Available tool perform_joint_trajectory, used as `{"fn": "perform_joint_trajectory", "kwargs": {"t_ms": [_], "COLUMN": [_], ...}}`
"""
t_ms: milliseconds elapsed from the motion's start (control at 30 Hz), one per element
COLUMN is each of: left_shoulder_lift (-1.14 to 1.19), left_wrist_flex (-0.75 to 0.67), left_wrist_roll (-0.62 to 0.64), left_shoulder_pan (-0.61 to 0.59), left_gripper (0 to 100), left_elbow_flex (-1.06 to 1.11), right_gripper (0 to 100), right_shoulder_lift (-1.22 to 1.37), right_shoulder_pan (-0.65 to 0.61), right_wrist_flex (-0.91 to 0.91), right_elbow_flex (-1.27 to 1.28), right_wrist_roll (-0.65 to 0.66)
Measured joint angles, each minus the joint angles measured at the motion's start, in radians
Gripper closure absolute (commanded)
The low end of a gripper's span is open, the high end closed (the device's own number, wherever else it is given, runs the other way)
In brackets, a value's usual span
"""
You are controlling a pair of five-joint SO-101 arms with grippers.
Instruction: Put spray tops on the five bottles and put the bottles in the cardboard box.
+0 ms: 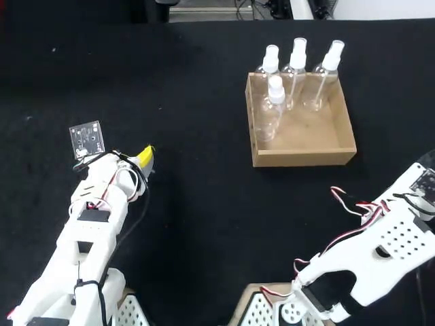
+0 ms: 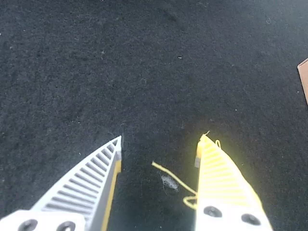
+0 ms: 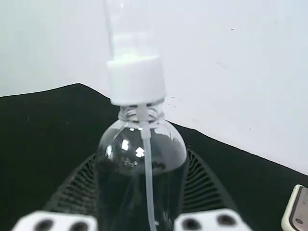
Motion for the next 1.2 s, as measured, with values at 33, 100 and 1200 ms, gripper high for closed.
{"fn": "perform_joint_trajectory", "kwargs": {"t_ms": [33, 100, 1200], "left_shoulder_lift": [0.000, 0.000, 0.000], "left_wrist_flex": [0.000, 0.000, 0.000], "left_wrist_roll": [0.000, 0.000, 0.000], "left_shoulder_pan": [0.000, 0.000, 0.000], "left_gripper": [76, 76, 76], "left_elbow_flex": [0.000, 0.000, 0.000], "right_gripper": [98.6, 98.4, 64.8], "right_shoulder_lift": [0.000, 0.000, -0.247], "right_shoulder_pan": [0.000, 0.000, -0.037], "right_wrist_flex": [0.000, 0.000, 0.011], "right_elbow_flex": [0.000, 0.000, 0.285], "right_wrist_roll": [0.002, 0.006, 0.006]}}
